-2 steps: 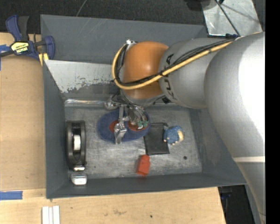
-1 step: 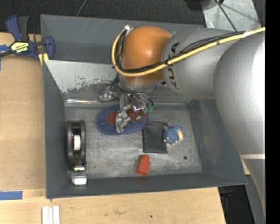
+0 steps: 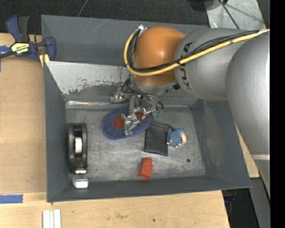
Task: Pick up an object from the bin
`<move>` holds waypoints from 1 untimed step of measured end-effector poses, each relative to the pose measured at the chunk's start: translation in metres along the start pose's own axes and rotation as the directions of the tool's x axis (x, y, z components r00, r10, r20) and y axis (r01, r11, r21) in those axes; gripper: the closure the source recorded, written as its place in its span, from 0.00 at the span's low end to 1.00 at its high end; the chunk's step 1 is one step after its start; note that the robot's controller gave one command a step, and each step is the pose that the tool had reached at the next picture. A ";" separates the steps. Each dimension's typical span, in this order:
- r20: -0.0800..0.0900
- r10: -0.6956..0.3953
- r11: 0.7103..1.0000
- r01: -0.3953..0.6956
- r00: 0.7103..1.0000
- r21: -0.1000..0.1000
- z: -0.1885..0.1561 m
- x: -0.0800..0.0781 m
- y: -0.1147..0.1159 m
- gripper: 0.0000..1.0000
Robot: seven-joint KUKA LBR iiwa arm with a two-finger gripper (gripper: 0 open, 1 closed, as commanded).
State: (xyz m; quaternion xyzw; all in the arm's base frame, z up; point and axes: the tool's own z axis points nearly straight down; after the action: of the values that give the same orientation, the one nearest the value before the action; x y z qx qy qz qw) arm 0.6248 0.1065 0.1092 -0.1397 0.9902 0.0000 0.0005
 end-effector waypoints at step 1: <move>-0.004 -0.014 1.000 0.014 1.000 -0.006 0.034 0.000 -0.009 0.00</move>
Offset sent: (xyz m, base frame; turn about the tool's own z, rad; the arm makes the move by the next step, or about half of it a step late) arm 0.0003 -0.0110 -0.0392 -0.0152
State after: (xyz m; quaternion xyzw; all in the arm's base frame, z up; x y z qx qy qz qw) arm 0.6268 0.0981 0.0753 -0.1464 0.9892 0.0027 -0.0017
